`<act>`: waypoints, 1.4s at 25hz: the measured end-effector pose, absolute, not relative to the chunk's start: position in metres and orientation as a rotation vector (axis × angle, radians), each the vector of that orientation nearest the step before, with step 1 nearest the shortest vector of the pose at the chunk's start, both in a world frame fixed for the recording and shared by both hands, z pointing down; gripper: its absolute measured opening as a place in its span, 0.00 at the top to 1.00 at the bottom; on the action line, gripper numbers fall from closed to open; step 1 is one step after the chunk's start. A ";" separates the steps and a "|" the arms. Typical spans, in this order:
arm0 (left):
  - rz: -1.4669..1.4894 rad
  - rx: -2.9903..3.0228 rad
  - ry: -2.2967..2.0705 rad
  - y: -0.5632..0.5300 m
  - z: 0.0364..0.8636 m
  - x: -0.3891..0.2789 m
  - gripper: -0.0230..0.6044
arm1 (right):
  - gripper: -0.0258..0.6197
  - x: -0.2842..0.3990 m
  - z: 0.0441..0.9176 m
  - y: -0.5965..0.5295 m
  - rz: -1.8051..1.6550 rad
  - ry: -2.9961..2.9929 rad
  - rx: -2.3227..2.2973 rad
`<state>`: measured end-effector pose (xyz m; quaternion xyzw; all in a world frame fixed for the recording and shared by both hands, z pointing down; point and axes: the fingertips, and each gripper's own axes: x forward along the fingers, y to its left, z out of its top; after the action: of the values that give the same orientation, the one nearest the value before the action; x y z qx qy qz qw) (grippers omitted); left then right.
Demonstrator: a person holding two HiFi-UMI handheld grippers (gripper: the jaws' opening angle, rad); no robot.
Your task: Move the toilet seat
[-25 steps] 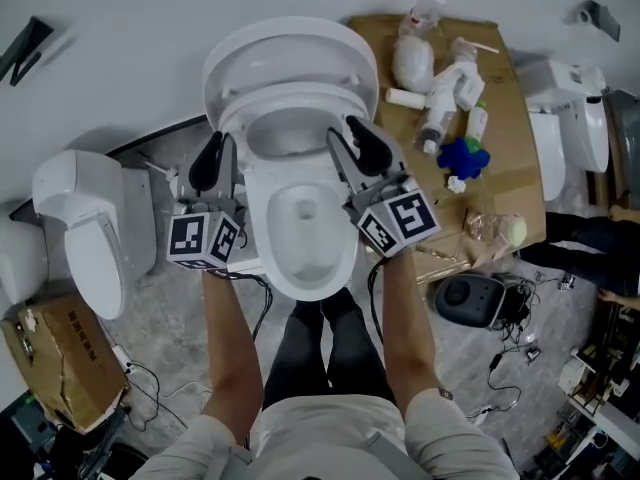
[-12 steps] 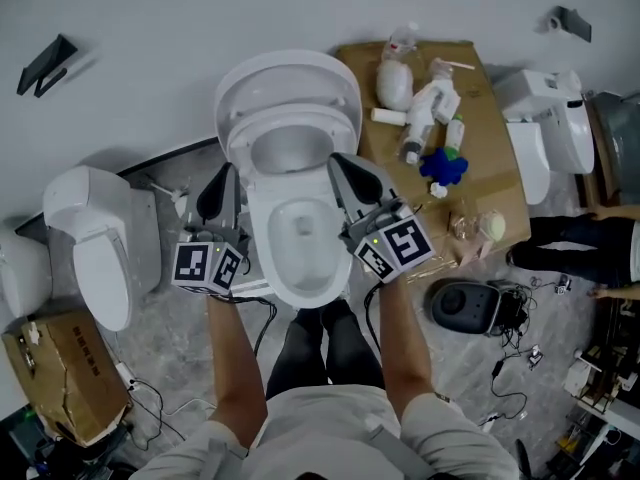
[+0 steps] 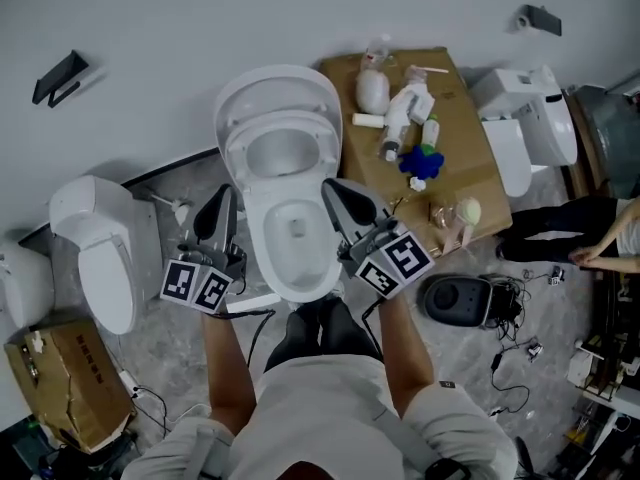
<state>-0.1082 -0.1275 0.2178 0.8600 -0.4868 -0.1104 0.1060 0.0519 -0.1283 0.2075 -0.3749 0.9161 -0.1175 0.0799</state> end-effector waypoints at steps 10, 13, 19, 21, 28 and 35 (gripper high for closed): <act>-0.309 2.584 -1.309 -0.082 0.197 -0.074 0.96 | 0.95 0.058 0.189 -0.090 -0.367 2.762 -1.103; -0.296 2.602 -1.281 -0.075 0.195 -0.064 0.96 | 0.95 0.056 0.188 -0.083 -0.359 2.785 -1.094; -0.267 2.624 -1.250 -0.069 0.195 -0.050 0.96 | 0.95 0.054 0.191 -0.074 -0.361 2.806 -1.090; -0.263 2.625 -1.250 -0.069 0.196 -0.048 0.96 | 0.95 0.054 0.192 -0.073 -0.365 2.809 -1.090; -0.245 2.623 -1.256 -0.069 0.198 -0.044 0.96 | 0.95 0.055 0.192 -0.071 -0.357 2.825 -1.082; -0.238 2.626 -1.258 -0.068 0.197 -0.043 0.96 | 0.95 0.054 0.193 -0.070 -0.352 2.836 -1.077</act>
<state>-0.0425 -0.0676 0.1972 0.8933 -0.4282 -0.0808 0.1099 0.0536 -0.0696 0.1930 -0.3523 0.9277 -0.1152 0.0437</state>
